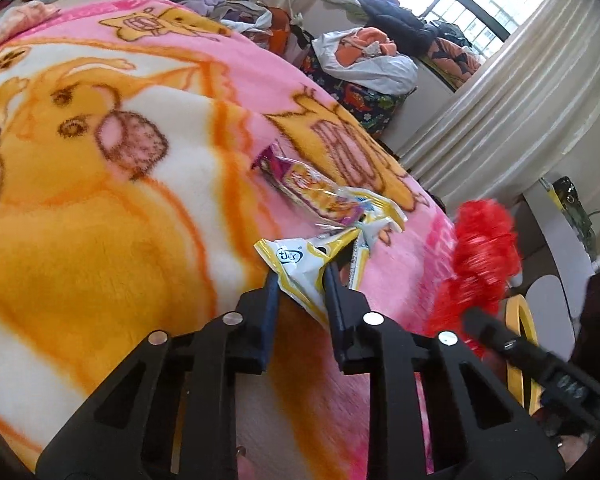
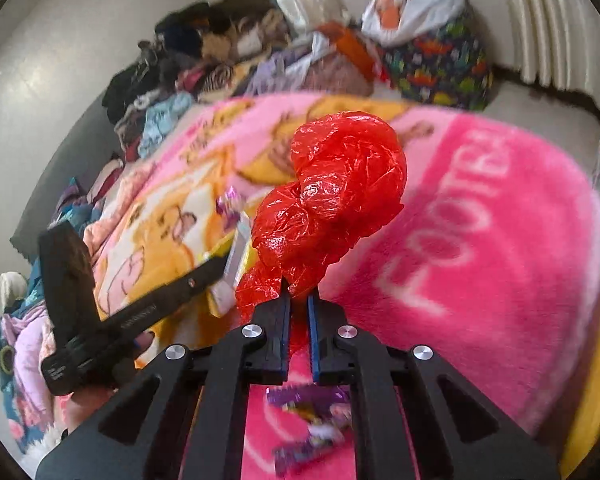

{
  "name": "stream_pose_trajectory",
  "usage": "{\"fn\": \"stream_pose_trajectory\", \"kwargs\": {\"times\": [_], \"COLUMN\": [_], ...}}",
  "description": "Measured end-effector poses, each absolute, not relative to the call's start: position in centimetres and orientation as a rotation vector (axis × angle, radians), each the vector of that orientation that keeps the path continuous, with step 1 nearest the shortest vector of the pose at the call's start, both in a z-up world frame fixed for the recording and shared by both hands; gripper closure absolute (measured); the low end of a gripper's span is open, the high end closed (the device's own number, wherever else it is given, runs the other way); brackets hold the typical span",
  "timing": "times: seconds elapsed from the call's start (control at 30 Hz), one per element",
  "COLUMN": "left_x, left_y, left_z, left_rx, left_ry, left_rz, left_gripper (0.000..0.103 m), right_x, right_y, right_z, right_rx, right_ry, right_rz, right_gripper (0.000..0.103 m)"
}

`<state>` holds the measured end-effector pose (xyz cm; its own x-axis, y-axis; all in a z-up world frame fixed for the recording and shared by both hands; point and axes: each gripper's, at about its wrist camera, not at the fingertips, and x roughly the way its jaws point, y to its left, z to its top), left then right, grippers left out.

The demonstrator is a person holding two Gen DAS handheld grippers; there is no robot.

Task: Collect trash
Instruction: 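Grasp the yellow-white snack wrapper with the left tool while the right tool grasps the red plastic bag, then carry the snack wrapper and red plastic bag over the yellow bin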

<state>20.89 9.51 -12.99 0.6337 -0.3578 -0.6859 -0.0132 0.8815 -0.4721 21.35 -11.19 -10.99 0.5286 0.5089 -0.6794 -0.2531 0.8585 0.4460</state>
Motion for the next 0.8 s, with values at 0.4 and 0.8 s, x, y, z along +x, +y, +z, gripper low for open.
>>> {"fn": "stream_pose_trajectory", "kwargs": {"times": [0.4,0.8], "left_x": [17.2,15.2], "left_y": [8.0,5.8], "left_z": [-10.9,-7.0], "left_rx": [-0.436,-0.380], "left_ry": [0.829,0.751], "left_rz": [-0.225,-0.254], "left_gripper": [0.089,0.089], "right_x": [16.2,13.8], "right_y": [-14.8,-17.5], "right_z": [-7.8,-5.8], "right_rx": [0.308,0.331], "right_ry": [0.772,0.706], "right_rz": [0.427,0.402], "right_gripper": [0.096,0.096]}}
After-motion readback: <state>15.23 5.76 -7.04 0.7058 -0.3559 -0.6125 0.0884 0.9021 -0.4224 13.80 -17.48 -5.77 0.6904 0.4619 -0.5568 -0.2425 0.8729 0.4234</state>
